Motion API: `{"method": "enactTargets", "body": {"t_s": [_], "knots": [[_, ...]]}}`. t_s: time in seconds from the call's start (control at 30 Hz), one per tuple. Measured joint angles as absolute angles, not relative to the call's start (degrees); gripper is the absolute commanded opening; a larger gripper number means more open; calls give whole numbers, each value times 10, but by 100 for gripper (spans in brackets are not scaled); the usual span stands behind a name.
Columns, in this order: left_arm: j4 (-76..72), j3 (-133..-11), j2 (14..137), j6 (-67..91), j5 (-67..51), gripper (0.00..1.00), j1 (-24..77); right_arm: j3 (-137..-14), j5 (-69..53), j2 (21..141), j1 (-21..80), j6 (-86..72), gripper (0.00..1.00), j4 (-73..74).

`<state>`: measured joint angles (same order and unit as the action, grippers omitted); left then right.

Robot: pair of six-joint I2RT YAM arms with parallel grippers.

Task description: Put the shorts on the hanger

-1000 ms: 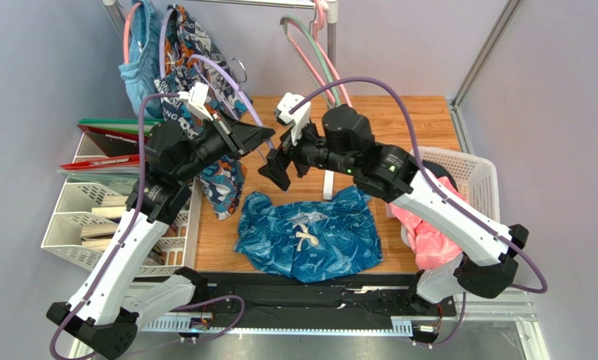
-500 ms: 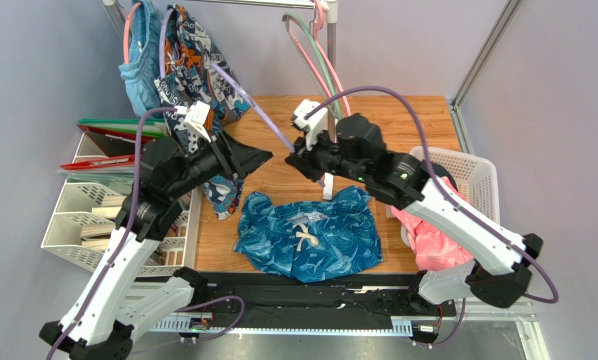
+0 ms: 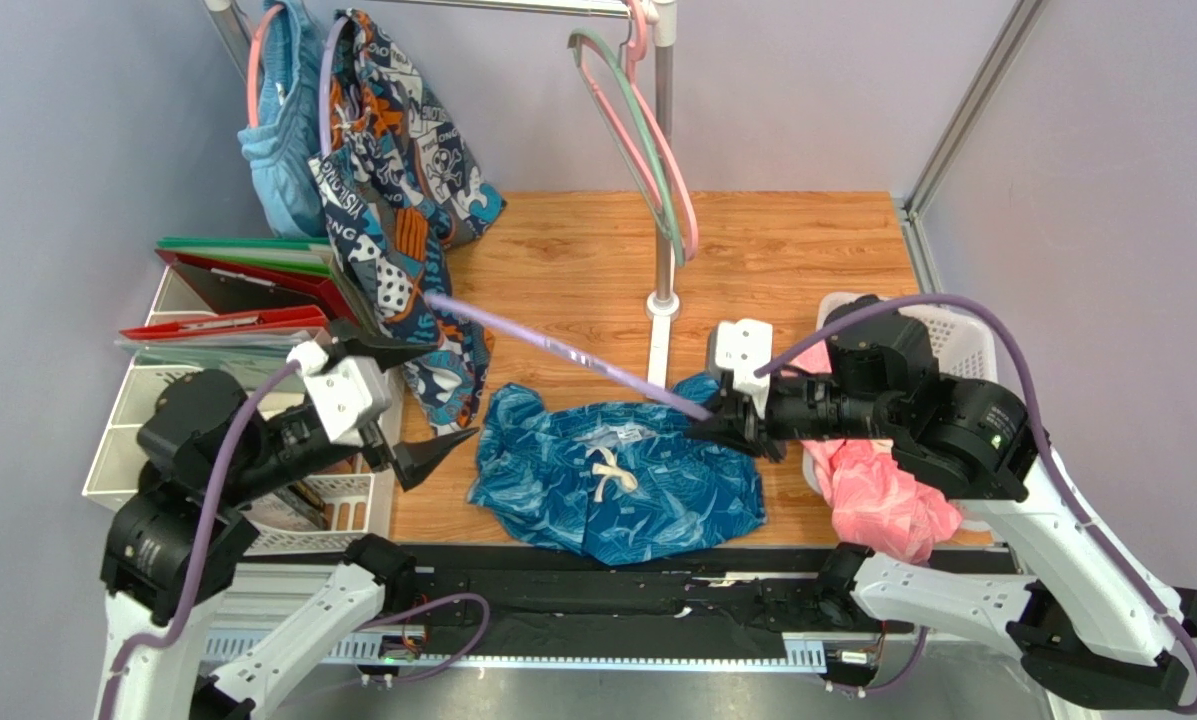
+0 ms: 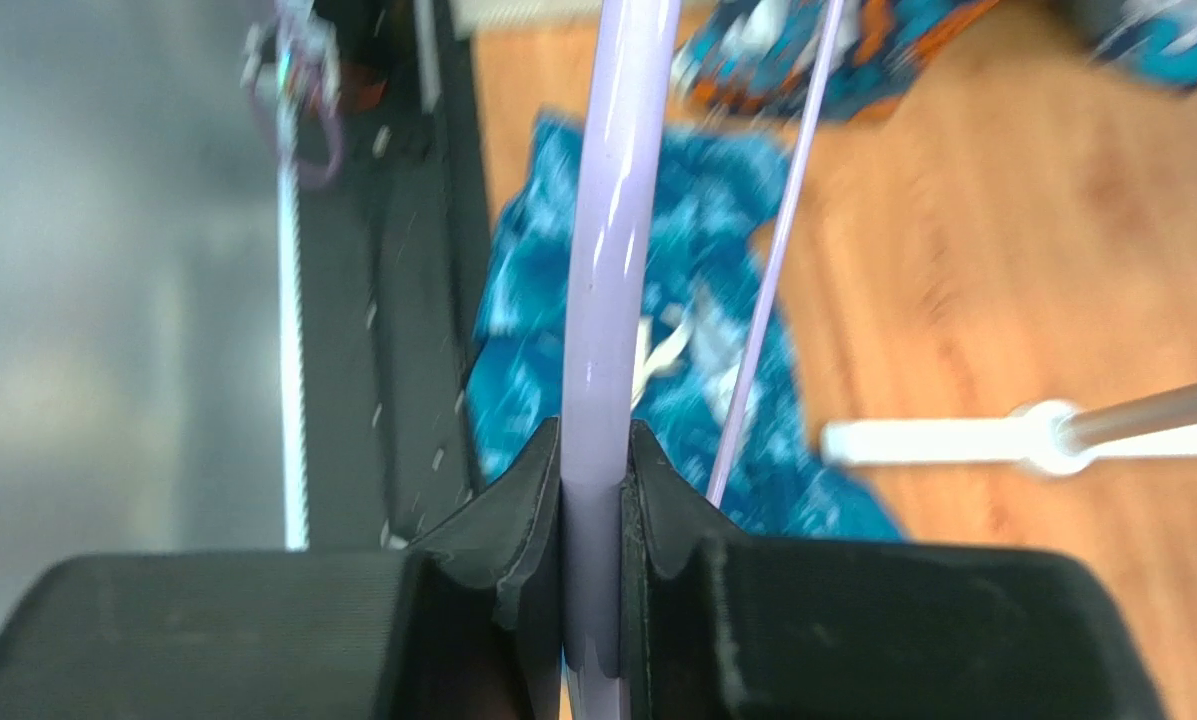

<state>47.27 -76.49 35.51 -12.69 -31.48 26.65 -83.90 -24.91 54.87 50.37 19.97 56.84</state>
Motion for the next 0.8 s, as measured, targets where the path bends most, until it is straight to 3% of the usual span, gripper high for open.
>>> {"method": "enactTargets", "body": {"t_s": [0.3, 0.37, 0.53, 0.63, 0.7, 0.73, 0.77, 0.8], "knots": [[547, -768, 382, -418, -332, 85, 266, -829, -304, 566, 504, 285, 0, 722], [559, -745, 402, -458, -343, 76, 267, -832, -309, 573, 504, 294, 0, 735], [587, -704, 446, -512, -374, 76, 274, -848, -312, 584, 504, 303, 0, 752], [595, -686, 455, -528, -392, 67, 282, -849, -312, 585, 504, 305, 0, 754], [599, -679, 455, -532, -404, 44, 286, -849, -313, 586, 504, 305, 0, 756], [601, -677, 455, -531, -409, 22, 288, -849, -313, 587, 505, 305, 0, 757], [602, -675, 455, -532, -412, 10, 290, -850, -313, 588, 506, 305, 0, 758], [606, -675, 456, -534, -418, 1, 292, -851, -313, 590, 506, 305, 15, 757]]}}
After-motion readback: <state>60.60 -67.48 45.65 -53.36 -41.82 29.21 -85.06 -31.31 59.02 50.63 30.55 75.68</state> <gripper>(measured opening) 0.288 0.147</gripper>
